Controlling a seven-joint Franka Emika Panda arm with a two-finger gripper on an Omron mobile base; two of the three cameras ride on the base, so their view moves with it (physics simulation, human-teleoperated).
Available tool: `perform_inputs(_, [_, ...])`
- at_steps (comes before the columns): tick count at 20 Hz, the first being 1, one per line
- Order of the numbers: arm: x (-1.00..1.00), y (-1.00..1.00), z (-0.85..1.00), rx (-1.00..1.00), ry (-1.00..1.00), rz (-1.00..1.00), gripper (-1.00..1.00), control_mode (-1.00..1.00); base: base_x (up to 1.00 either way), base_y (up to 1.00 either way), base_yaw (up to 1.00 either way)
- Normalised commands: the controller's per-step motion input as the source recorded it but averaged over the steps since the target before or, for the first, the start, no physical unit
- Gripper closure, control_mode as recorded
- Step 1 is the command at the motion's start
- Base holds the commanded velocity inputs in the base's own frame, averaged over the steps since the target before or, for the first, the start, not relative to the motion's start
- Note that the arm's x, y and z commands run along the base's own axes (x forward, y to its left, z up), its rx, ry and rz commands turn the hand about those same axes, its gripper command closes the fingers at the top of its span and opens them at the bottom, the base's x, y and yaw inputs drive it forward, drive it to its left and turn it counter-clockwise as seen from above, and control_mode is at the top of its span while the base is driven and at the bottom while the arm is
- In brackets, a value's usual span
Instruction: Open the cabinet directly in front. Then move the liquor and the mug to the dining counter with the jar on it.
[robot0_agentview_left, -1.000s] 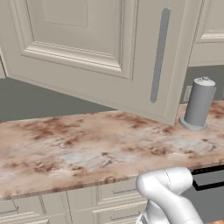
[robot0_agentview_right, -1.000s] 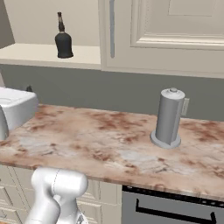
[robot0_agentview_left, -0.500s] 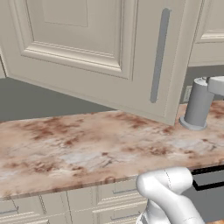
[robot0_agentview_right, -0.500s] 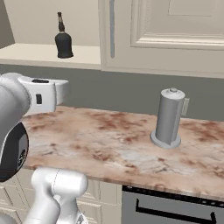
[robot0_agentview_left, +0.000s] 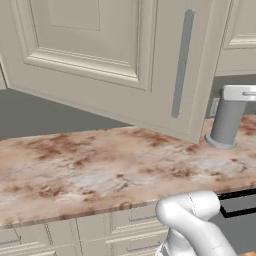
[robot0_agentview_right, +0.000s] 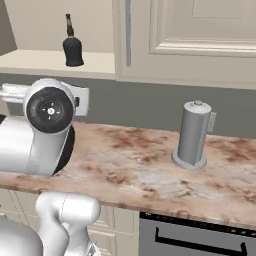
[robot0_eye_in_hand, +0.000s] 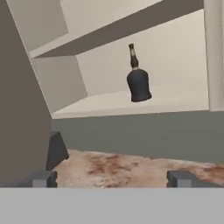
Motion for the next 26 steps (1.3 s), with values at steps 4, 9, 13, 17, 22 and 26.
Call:
perform_inputs(4, [-0.06, 0.9, 0.0, 0.02, 0.18, 0.26, -1.0, -1.0, 0.0, 0.0, 0.0])
perform_inputs(9, [-0.34, 1.0, 0.0, 0.04, 0.15, 0.29, -1.0, -1.0, 0.0, 0.0, 0.0])
perform_inputs(13, [-0.47, 1.0, -0.01, 0.04, 0.12, 0.28, -1.0, -1.0, 0.0, 0.0, 0.0])
perform_inputs(17, [-0.38, 1.0, -0.22, 0.07, 0.05, 0.25, -1.0, -1.0, 0.0, 0.0, 0.0])
perform_inputs(22, [-0.21, 1.0, -0.32, 0.14, 0.0, 0.17, -1.0, -1.0, 0.0, 0.0, 0.0])
perform_inputs(26, [0.0, 1.0, -0.32, 0.06, 0.0, 0.05, -1.0, -1.0, 0.0, 0.0, 0.0])
